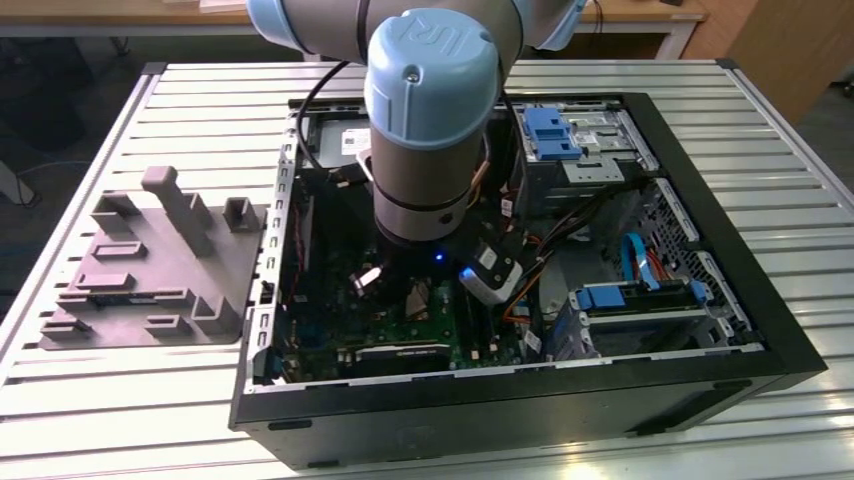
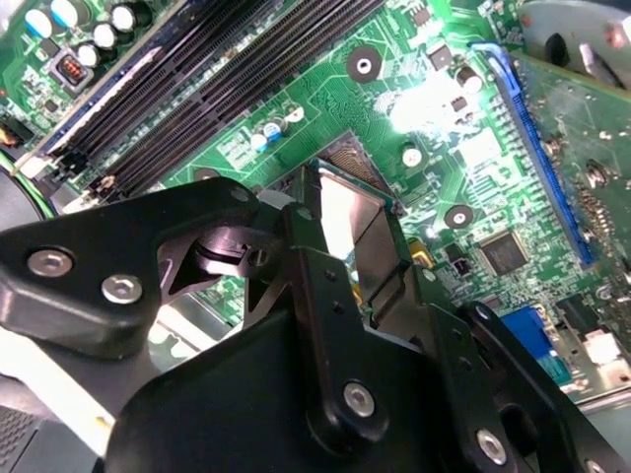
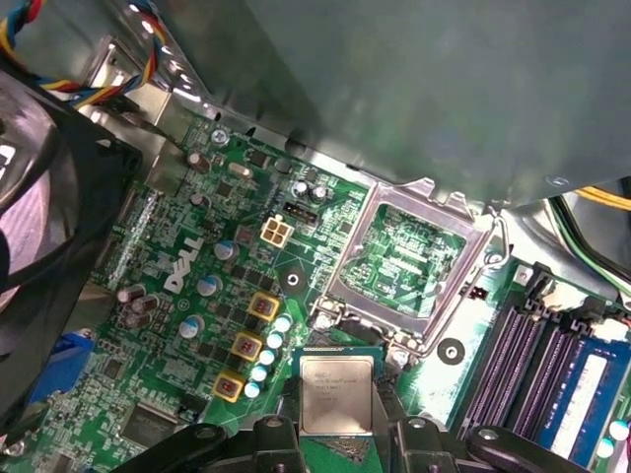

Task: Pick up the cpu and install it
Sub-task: 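Place the cpu into insertion slot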

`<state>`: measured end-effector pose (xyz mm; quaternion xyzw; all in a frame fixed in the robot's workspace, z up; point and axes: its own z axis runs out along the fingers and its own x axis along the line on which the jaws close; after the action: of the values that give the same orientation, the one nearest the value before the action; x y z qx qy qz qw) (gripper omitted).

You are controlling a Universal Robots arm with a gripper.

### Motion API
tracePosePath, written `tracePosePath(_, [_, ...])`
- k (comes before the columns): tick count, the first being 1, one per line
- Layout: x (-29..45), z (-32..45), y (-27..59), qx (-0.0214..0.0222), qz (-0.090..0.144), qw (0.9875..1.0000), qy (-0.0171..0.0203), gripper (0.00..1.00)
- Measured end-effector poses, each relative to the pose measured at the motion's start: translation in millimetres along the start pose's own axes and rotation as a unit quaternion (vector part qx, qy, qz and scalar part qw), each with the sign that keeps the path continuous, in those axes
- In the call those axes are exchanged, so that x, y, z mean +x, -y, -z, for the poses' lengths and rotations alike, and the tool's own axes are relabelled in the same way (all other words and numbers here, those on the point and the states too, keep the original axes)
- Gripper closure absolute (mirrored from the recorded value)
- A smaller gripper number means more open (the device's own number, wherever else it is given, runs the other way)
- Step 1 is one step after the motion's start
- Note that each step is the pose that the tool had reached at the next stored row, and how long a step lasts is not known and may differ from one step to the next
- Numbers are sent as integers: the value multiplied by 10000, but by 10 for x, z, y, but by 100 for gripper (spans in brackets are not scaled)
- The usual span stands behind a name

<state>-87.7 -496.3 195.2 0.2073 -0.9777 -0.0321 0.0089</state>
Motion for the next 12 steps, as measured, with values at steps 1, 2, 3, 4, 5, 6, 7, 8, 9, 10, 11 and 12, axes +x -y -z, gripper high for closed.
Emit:
tracePosePath(1, [0, 0, 0, 0, -35, 10000, 2, 61])
tracePosePath(2, [0, 0, 0, 0, -73, 10000, 5, 61])
tracePosePath(3, [0, 0, 0, 0, -116, 9999, 7, 61])
tracePosePath(4, [0, 0, 0, -1, -169, 9999, 11, 61])
tracePosePath(5, [0, 0, 0, -1, -216, 9998, 14, 61])
tracePosePath(6, [0, 0, 0, -1, -260, 9997, 17, 61])
tracePosePath(7, [0, 0, 0, -1, -300, 9995, 20, 61])
tracePosePath(8, [0, 0, 0, 1, -327, 9995, 21, 61])
tracePosePath(9, [2, 1, 2, 5, -336, 9994, 19, 61])
tracePosePath(10, [5, 2, 8, 7, -337, 9994, 18, 61])
tracePosePath(11, [7, 2, 12, 7, -337, 9994, 18, 61])
tracePosePath(12, [8, 1, 17, 7, -337, 9994, 19, 61])
